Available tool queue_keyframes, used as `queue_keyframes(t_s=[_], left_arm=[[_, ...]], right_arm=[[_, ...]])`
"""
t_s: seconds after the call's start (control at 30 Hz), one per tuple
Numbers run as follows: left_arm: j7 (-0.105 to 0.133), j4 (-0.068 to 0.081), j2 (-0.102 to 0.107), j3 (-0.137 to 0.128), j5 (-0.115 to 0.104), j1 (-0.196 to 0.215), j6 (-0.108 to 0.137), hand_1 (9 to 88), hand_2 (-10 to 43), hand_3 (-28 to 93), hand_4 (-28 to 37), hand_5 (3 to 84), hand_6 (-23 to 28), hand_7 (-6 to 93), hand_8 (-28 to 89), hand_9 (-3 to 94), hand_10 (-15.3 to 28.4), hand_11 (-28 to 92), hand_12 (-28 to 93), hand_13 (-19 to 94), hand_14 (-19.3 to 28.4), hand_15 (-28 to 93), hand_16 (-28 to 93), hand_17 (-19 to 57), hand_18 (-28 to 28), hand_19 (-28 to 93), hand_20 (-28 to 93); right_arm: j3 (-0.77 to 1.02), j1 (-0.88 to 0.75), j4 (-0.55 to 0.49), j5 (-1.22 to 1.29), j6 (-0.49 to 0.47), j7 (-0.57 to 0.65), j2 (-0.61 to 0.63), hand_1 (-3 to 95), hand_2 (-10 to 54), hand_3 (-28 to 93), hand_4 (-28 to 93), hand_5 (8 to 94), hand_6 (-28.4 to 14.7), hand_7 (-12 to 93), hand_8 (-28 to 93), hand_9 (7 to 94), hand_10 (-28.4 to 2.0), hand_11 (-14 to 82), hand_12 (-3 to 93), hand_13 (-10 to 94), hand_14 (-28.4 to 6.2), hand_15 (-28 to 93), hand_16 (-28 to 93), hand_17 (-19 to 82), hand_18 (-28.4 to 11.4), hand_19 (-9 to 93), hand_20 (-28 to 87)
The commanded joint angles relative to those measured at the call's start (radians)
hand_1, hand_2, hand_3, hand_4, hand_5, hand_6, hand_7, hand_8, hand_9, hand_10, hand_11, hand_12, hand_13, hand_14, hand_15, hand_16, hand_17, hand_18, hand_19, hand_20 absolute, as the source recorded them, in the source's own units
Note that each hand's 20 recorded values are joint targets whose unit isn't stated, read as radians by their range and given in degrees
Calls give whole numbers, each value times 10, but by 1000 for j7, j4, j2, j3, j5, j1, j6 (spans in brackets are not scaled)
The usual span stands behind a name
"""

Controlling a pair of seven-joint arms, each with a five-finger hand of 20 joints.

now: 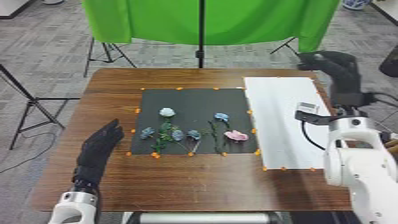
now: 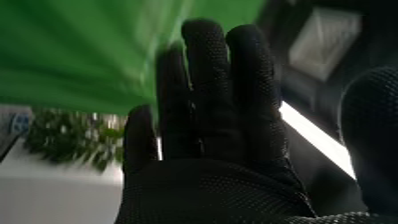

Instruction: Arrange flowers

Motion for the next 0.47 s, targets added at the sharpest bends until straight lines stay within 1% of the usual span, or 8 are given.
queue_keyframes(t_s=[0.03, 0.1, 0.17, 0.23, 0.27, 0.3, 0.33, 0.47], left_arm=[[36, -16, -7, 3, 43, -1, 6, 264, -22, 647, -232, 406, 29, 91, -55, 377, 113, 110, 151, 278, 149, 122, 49, 16, 124, 33, 180], [42, -18, -8, 4, 45, -3, 8, 265, -20, 647, -233, 408, 29, 93, -55, 378, 114, 111, 149, 280, 149, 125, 48, 17, 123, 32, 179], [46, -22, -13, 5, 45, -1, 8, 264, -21, 649, -232, 409, 29, 94, -56, 380, 113, 111, 148, 282, 149, 128, 47, 18, 122, 30, 179], [47, -24, -17, 8, 48, 4, 6, 264, -22, 652, -232, 411, 29, 95, -57, 381, 113, 112, 148, 282, 149, 129, 45, 19, 121, 29, 179], [47, -24, -18, 10, 51, 4, 4, 264, -23, 653, -232, 411, 29, 95, -57, 381, 114, 112, 147, 282, 150, 130, 45, 19, 121, 29, 180], [44, -24, -19, 11, 53, 3, 4, 264, -23, 653, -233, 411, 29, 95, -57, 382, 114, 113, 147, 283, 150, 130, 44, 19, 121, 29, 180], [44, -23, -19, 10, 54, 2, 3, 264, -23, 653, -233, 411, 29, 96, -57, 382, 114, 113, 147, 283, 150, 130, 43, 19, 121, 29, 180], [52, -28, -20, 8, 55, 5, 10, 263, -23, 655, -235, 412, 30, 95, -58, 384, 114, 114, 146, 283, 149, 132, 42, 19, 121, 29, 181]], right_arm=[[-72, -183, 17, 244, 81, -316, -177, 65, -25, 839, -174, 444, 31, 161, -114, 387, -110, 38, 99, 180, -85, 13, 101, 79, -114, 42, 195], [-31, -241, -7, 294, -53, -274, -176, 46, -24, 829, -177, 282, 27, 134, -102, 265, -93, 0, 86, 180, -110, -2, 94, 126, -176, 48, 156], [-23, -257, -14, 309, -87, -224, -184, 41, -12, 807, -176, 161, 19, 110, -88, 219, -86, -23, 87, 279, -140, 59, 79, 234, -214, 58, 168], [6, -304, -38, 296, -120, -203, -192, 46, 3, 780, -167, 135, 8, 65, -66, 330, -110, 15, 88, 471, -154, 142, 77, 319, -198, 55, 255], [15, -315, -37, 245, -137, -206, -199, 47, 5, 776, -165, 169, 8, 67, -68, 409, -119, 34, 96, 485, -154, 150, 76, 307, -191, 46, 264], [12, -320, -36, 213, -136, -213, -200, 51, 11, 765, -161, 381, 7, 96, -82, 579, -137, 70, 116, 454, -149, 150, 71, 248, -168, 24, 261], [0, -314, -33, 218, -123, -228, -199, 55, 14, 759, -159, 562, 4, 123, -89, 629, -144, 80, 122, 403, -138, 139, 65, 206, -154, 9, 245], [4, -317, -46, 290, -165, -228, -200, 57, 14, 780, -162, 514, 8, 123, -94, 481, -137, 56, 96, 348, -134, 123, 61, 200, -157, 11, 219]])
